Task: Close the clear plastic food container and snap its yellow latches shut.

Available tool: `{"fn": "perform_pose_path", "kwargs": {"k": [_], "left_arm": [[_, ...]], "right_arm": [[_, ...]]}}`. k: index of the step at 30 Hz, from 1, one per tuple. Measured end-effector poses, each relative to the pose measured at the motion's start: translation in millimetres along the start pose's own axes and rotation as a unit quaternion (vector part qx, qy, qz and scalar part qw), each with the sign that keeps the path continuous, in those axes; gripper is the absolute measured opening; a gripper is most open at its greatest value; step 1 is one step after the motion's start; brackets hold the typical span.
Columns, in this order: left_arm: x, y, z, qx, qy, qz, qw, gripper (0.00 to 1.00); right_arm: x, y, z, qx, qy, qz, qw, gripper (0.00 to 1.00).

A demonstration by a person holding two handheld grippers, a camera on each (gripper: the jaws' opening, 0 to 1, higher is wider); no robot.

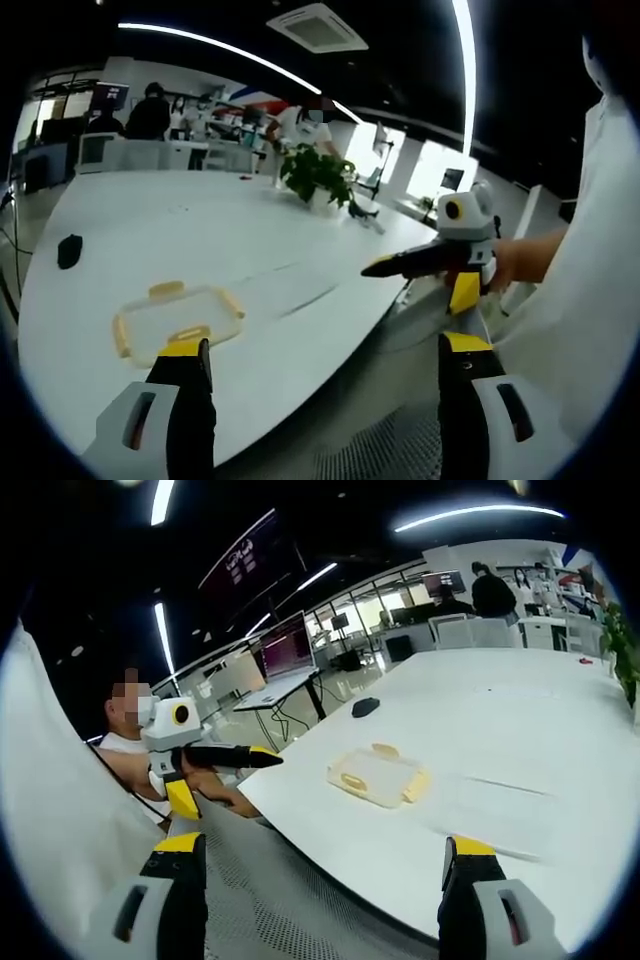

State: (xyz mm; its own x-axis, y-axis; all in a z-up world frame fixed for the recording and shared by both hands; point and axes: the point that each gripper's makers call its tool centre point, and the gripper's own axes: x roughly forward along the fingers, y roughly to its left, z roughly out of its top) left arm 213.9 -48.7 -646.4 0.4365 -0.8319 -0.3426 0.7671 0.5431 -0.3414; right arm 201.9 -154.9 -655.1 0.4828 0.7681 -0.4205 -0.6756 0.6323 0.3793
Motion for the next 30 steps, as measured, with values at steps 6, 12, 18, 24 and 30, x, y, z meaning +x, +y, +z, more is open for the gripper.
{"fn": "perform_pose_path", "kwargs": {"k": [6,12,18,24,30], "left_arm": [[0.0,-0.5,1.0,0.002,-0.001,0.000,1.0000,0.93],[0.5,0.6,0.5,-0.003,0.001,0.000,1.0000,0.93],[0.8,0.9,-0.2,-0.001,0.003,-0.001,1.0000,0.93],[1.2,2.4,0.3,-0.004,0.006,0.000,1.0000,0.95],[-1.5,3.0,7.1,0.002,0.000,0.001,1.0000,0.96]], "right_arm": [[0.2,0.4,2.8,-0.003,-0.005,0.001,1.0000,0.99],[-1.0,-0.1,6.5,-0.004,-0.016,0.000,0.9999,0.99],[-1.1,0.3,6.8,-0.010,-0.015,0.001,0.9998,0.95],[-1.8,0.5,9.8,-0.013,-0.019,0.002,0.9997,0.97],[-4.0,3.3,20.4,-0.031,-0.026,0.004,0.9992,0.99]]}}
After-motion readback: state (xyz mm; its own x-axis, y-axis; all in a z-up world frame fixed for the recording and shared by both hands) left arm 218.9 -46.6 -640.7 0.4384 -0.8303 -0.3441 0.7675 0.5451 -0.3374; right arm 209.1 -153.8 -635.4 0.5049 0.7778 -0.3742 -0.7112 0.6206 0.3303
